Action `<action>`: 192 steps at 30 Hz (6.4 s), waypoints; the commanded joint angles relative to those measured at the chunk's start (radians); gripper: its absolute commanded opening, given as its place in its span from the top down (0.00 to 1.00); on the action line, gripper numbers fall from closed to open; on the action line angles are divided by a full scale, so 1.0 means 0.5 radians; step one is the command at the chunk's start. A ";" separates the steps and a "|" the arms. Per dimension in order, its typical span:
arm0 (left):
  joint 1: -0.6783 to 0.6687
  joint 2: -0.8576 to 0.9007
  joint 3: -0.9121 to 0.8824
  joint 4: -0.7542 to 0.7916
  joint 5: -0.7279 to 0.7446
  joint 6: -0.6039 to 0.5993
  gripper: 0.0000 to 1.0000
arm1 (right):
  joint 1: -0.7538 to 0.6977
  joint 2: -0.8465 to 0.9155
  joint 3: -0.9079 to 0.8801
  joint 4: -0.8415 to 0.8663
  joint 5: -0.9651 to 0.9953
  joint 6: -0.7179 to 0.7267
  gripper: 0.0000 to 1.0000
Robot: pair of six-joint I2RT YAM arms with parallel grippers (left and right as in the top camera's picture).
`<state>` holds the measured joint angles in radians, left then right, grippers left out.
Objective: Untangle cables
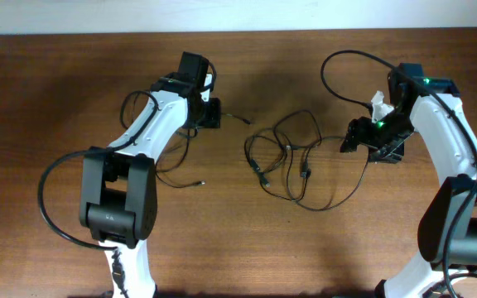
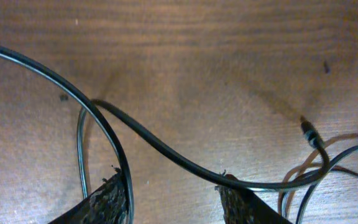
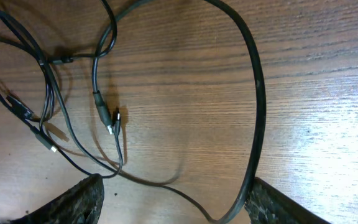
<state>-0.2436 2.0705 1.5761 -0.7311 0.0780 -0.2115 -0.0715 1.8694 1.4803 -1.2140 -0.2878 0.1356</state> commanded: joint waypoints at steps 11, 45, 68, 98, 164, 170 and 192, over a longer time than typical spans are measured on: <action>0.007 -0.007 0.009 0.214 0.024 -0.092 0.31 | -0.002 0.003 -0.002 0.036 0.010 0.008 0.26; 0.031 0.217 0.153 -0.008 -0.360 -0.391 1.00 | -0.002 0.003 -0.002 0.036 0.009 0.008 0.26; 2.189 -0.393 0.211 -0.591 -1.106 -1.015 1.00 | -0.002 0.003 -0.003 0.034 0.009 0.008 0.26; 0.344 -1.110 0.211 -0.660 0.040 -0.038 0.00 | -0.014 -0.174 0.172 -0.005 0.042 0.272 0.19; -0.278 -1.184 1.436 0.538 -0.172 0.152 1.00 | -0.156 -0.356 0.139 0.013 -0.240 0.034 0.05; -0.278 -0.983 1.434 -0.294 -0.368 0.202 1.00 | -0.156 -0.356 0.137 0.005 -0.239 0.034 0.05; -0.102 0.519 1.431 -1.428 0.213 0.314 0.88 | -0.156 -0.356 0.137 -0.040 -0.127 0.035 0.05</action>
<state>-0.2295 2.2536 2.2879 -1.4376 0.0765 -0.0746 -0.1543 1.7023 1.5532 -1.2320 -0.3634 0.1566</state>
